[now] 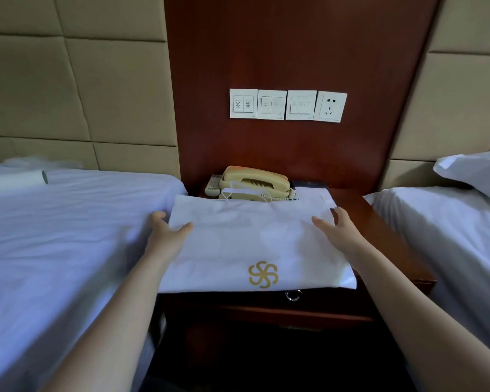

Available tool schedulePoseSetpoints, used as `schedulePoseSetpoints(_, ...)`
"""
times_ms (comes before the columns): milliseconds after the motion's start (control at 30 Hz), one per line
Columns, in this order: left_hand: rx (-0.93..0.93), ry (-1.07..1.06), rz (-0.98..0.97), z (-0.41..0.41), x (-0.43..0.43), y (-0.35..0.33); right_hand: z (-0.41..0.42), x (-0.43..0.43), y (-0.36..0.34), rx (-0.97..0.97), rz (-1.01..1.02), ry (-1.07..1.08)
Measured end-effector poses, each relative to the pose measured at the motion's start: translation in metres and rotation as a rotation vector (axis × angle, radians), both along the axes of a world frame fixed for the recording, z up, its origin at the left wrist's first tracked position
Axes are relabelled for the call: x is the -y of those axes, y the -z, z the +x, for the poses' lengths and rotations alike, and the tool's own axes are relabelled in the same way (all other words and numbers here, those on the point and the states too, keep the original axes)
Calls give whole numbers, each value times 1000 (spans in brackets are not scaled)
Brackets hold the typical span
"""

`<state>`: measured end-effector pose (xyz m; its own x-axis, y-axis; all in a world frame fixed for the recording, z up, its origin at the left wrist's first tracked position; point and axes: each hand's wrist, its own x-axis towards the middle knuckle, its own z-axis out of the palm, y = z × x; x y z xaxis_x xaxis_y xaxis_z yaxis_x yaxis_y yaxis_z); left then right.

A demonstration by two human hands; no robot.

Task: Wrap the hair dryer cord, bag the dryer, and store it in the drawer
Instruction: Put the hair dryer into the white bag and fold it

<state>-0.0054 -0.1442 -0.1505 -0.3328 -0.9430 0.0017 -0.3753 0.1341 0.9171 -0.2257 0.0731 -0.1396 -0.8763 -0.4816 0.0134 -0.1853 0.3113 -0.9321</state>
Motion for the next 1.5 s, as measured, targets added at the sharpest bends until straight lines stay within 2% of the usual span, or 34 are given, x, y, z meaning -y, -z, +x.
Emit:
schedulePoseSetpoints(67, -58, -16, -73, -7, 8, -1, -5, 8, 2, -62, -30, 25)
schedulePoseSetpoints(167, -119, -140, -248, -18, 16, -2, -16, 18, 7, -314, -65, 139)
schedulePoseSetpoints(267, -83, -155, -372, -24, 28, 5, -22, 27, 6, -455, -85, 193)
schedulePoseSetpoints(500, 252, -87, -313, -33, 45, 36, -31, 43, 48, -520, 216, 119)
schedulePoseSetpoints(633, 354, -126, -382, -35, 34, 36, -35, 43, 53, -613, 413, 133)
schedulePoseSetpoints(700, 464, -135, -453, -39, 25, 28, -35, 39, 52, -654, 531, 143)
schedulePoseSetpoints(800, 572, -49, -618, -46, 2, 11, -27, 39, 43, -680, 554, 170)
schedulePoseSetpoints(867, 573, 122, -685, -54, -16, 6, -13, 45, 32, -710, 479, 151)
schedulePoseSetpoints(967, 616, 365, -605, -62, -34, 13, 21, 63, 19, -744, 408, -83)
schedulePoseSetpoints(1100, 613, 407, -479, -62, -24, 18, 52, 85, 25, -586, 469, -382)
schedulePoseSetpoints(1167, 616, 367, -373, -57, -13, 21, 52, 87, 25, -485, 470, -419)
schedulePoseSetpoints(1300, 591, 135, -97, -42, 8, 32, 52, 88, 29, -432, 448, -418)
schedulePoseSetpoints(1400, 581, 76, -63, -35, 15, 36, 54, 88, 32, -407, 401, -408)
schedulePoseSetpoints(1500, 398, 112, 51, -32, 26, 39, 55, 86, 32, -402, 368, -402)
